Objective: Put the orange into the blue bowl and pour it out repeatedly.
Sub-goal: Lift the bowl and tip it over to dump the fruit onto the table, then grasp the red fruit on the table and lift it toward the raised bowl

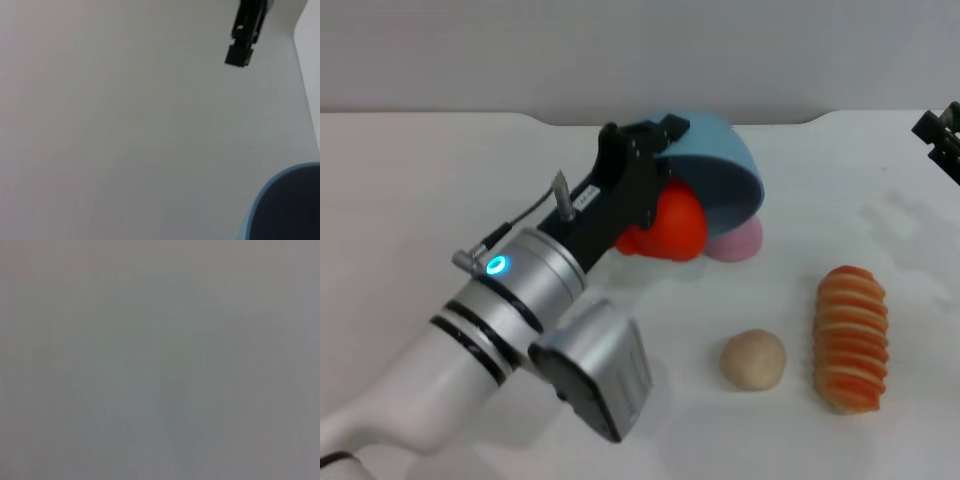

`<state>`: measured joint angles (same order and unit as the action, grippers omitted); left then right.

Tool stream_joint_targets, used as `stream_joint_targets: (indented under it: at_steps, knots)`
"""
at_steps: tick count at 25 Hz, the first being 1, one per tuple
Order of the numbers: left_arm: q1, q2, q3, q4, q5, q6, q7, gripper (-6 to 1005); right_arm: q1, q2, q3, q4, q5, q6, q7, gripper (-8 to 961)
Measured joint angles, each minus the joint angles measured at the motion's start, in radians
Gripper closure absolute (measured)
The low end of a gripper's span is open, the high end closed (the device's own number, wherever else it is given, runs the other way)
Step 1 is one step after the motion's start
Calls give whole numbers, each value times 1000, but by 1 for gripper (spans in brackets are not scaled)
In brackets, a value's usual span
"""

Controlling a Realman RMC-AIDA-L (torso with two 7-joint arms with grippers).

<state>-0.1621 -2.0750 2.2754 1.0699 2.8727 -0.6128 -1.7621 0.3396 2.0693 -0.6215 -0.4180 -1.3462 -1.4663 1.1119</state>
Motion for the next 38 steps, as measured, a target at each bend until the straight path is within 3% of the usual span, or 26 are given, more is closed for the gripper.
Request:
stream_joint_targets:
  at_steps: [6,9,10,11,13,14,18,20,25,29,35,38]
  knots:
    - [0,-2,31,-22,-83,-68,57,999,-2,0,12,3,1,2,0,470]
    - [-5,-1,32,36,-245,-45,54,999,3,0,11,4,0,10,1,471]
    - [-11,1,15,98,-381,25,52,1000,7,0,8,10,-2,21,10,472]
    - [-11,1,15,98,-381,25,52,1000,7,0,8,10,-2,21,10,472]
    - [-19,4,-39,183,-537,165,52,1000,8,-1,9,19,-6,45,41,472]
    - [-30,5,-100,233,-636,310,49,1000,8,-1,9,19,-6,45,41,473]
    - [-97,8,-277,279,-850,632,2,1000,18,-10,-3,12,-70,130,175,474]
    - [-132,10,-365,274,-921,729,-122,1000,38,-20,-3,10,-157,151,243,474]
    - [-185,13,-454,252,-934,822,-263,1000,116,-28,-20,8,-391,153,389,476]
    - [-279,13,-563,175,-927,996,-343,999,220,-18,-43,8,-620,156,500,477]
    - [-358,14,-603,106,-858,1100,-388,1000,297,1,-83,31,-680,162,512,479]
    - [-398,13,-602,77,-740,1141,-444,999,341,3,-127,69,-680,194,535,479]
